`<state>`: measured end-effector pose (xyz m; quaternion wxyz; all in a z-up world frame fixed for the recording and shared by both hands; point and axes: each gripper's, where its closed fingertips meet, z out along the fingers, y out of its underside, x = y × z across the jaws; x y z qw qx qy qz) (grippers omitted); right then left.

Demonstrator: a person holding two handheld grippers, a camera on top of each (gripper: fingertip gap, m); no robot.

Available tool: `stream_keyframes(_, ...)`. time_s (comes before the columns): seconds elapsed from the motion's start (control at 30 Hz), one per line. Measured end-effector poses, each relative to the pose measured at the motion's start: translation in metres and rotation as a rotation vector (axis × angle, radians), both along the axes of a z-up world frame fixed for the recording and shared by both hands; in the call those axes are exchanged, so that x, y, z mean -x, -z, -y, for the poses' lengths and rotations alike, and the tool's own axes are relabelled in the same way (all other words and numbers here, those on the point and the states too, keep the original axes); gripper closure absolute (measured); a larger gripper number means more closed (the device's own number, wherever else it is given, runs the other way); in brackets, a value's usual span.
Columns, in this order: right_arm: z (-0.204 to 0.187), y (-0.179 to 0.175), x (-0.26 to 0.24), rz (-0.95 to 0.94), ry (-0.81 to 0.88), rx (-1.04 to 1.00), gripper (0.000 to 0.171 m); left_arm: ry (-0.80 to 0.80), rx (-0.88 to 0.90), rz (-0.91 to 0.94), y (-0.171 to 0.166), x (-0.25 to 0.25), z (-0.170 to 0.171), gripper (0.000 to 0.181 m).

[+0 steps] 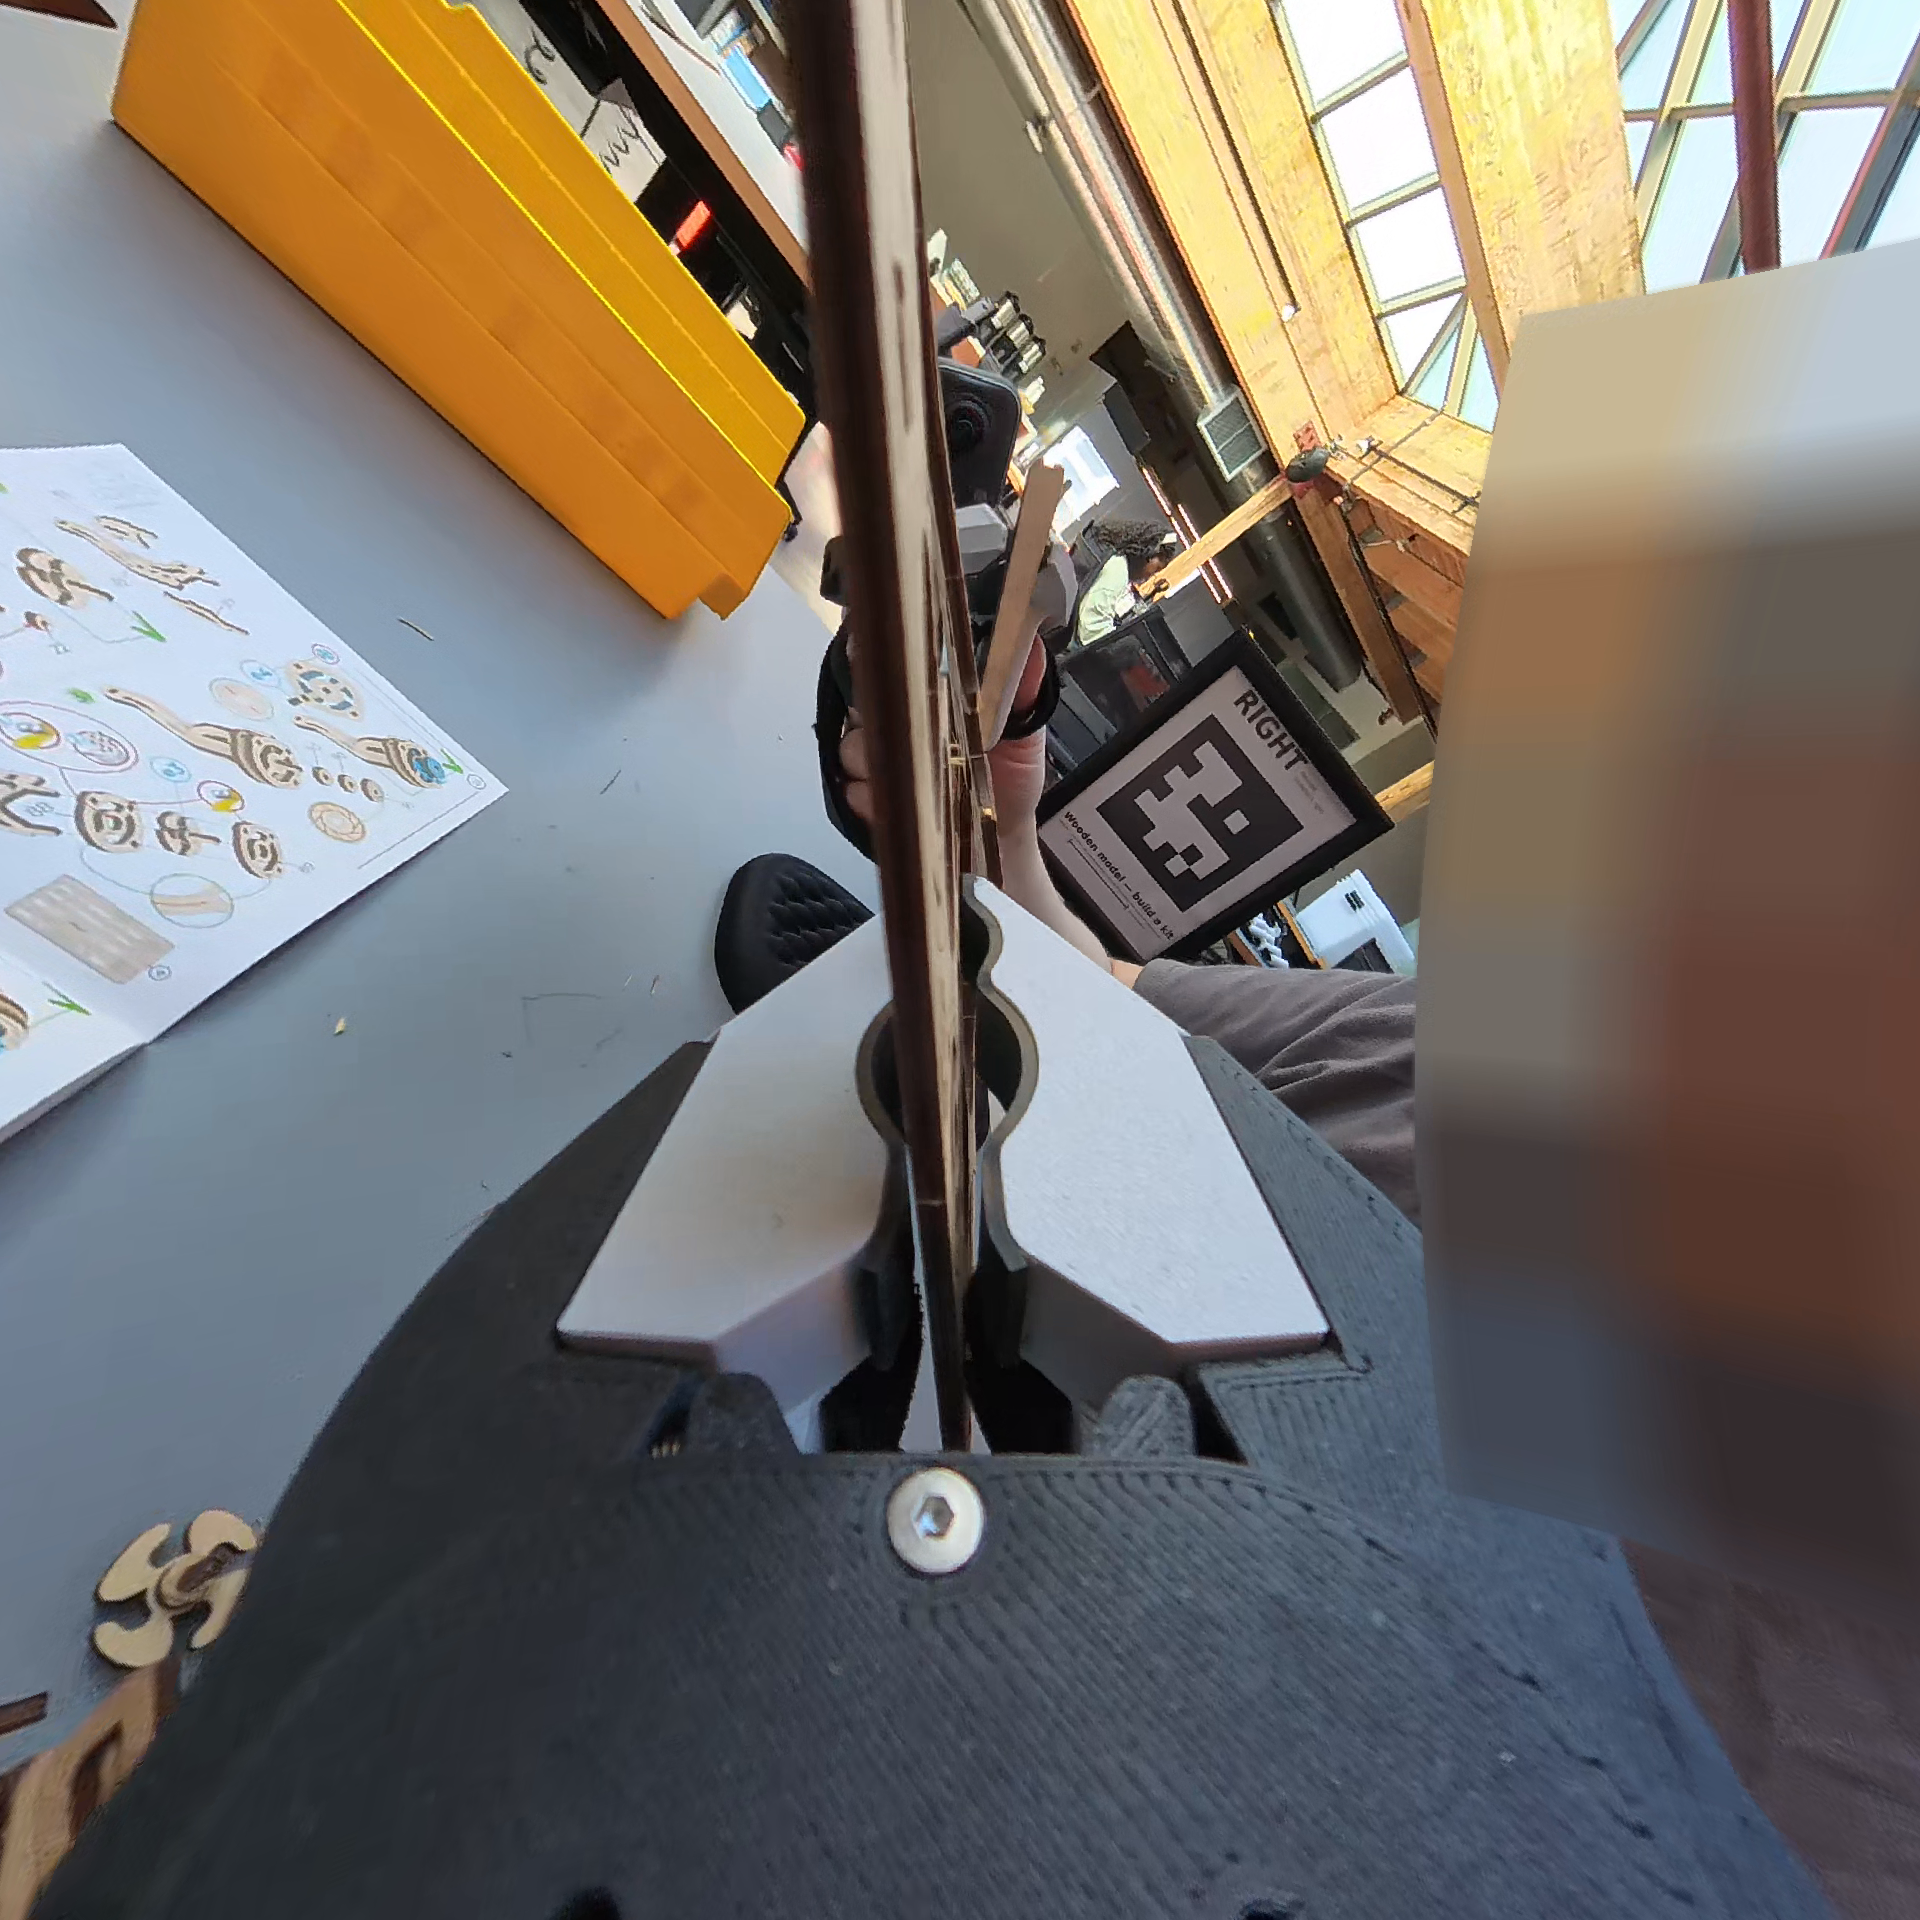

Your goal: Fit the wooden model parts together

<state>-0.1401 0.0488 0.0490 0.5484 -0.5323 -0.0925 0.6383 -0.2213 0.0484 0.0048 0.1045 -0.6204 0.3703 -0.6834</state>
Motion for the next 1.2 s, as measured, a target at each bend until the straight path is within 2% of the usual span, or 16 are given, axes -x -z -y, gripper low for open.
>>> stream_keyframes(0.13,0.005,0.007,0.008,-0.011,-0.047,0.007,0.165,-0.035,0.032,0.006,0.012,0.006,0.007,0.181)
stream_keyframes(0.33,0.014,0.02,0.018,0.095,-0.075,-0.096,0.165,-0.078,0.043,-0.06,0.043,0.02,0.014,0.181)
stream_keyframes(0.57,0.018,0.037,0.032,0.236,-0.083,-0.119,0.166,-0.072,0.064,-0.054,0.053,0.024,0.019,0.181)
stream_keyframes(0.97,-0.002,0.049,0.012,-0.086,-0.162,0.141,0.166,-0.084,0.054,-0.044,0.056,0.023,0.019,0.181)
stream_keyframes(1.2,0.004,0.048,0.021,-0.006,-0.163,0.087,0.166,-0.085,0.066,-0.044,0.058,0.022,0.02,0.181)
